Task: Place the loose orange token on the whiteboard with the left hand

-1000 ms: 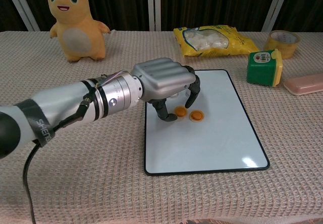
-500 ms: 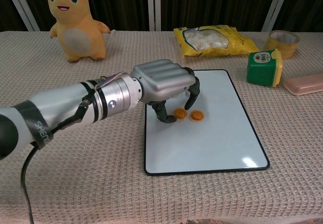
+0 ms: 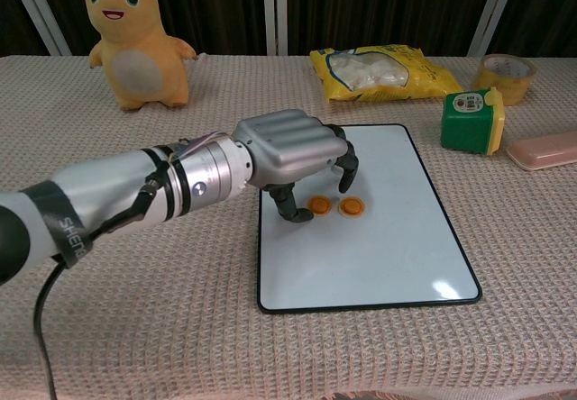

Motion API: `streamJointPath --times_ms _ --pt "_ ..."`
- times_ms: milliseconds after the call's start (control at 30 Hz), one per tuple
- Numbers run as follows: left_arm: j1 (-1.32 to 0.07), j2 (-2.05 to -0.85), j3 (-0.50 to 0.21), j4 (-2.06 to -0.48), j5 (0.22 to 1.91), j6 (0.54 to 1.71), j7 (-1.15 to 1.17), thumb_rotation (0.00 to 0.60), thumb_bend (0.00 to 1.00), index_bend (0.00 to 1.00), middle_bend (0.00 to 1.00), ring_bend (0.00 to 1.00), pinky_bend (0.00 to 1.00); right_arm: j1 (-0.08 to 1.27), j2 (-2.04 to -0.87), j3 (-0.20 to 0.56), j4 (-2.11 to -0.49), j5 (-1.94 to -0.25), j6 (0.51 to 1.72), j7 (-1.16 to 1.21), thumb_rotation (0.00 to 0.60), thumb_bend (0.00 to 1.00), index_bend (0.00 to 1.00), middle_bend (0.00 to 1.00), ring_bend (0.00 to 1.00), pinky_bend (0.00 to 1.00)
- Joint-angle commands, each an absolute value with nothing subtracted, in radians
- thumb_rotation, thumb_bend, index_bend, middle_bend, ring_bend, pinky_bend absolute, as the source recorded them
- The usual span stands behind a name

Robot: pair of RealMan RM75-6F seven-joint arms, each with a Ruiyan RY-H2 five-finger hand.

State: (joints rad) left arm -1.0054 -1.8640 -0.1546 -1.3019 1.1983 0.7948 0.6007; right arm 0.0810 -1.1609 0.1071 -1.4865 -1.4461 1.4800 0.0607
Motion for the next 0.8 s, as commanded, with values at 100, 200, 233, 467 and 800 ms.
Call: streamJointPath --times_ms 100,200,233,467,800 --pt "-1.003 -1.848 -0.153 -1.334 1.195 0.807 0.599 0.600 0.26 0.30 0.20 0.10 0.18 0.080 -1.160 0.107 -1.490 -1.450 1.484 0.060 0.600 0.35 0.00 0.00 0.00 0.00" --pt "-0.989 -1.813 -0.151 -1.397 1.210 0.843 0.602 0.600 0.26 0.28 0.20 0.10 0.18 0.079 -1.157 0.107 -1.495 -1.453 1.490 0.057 0.600 0.35 0.00 0.00 0.00 0.00" --pt "-0.981 -1.794 -0.150 -1.426 1.214 0.860 0.605 0.600 0.26 0.28 0.20 0.10 0.18 0.079 -1.157 0.107 -1.497 -1.454 1.491 0.056 0.600 0.35 0.00 0.00 0.00 0.00" --pt "-0.784 -1.531 -0.063 -1.702 1.282 1.140 0.629 0.600 0.24 0.28 0.20 0.10 0.18 0.082 -1.156 0.097 -1.478 -1.475 1.487 0.070 0.600 0.35 0.00 0.00 0.00 0.00" --pt "-0.349 -1.298 0.132 -1.458 1.432 1.596 0.135 0.330 0.13 0.17 0.09 0.00 0.16 0.086 -1.211 0.092 -1.346 -1.532 1.540 0.080 0.600 0.30 0.00 0.00 0.00 0.00"
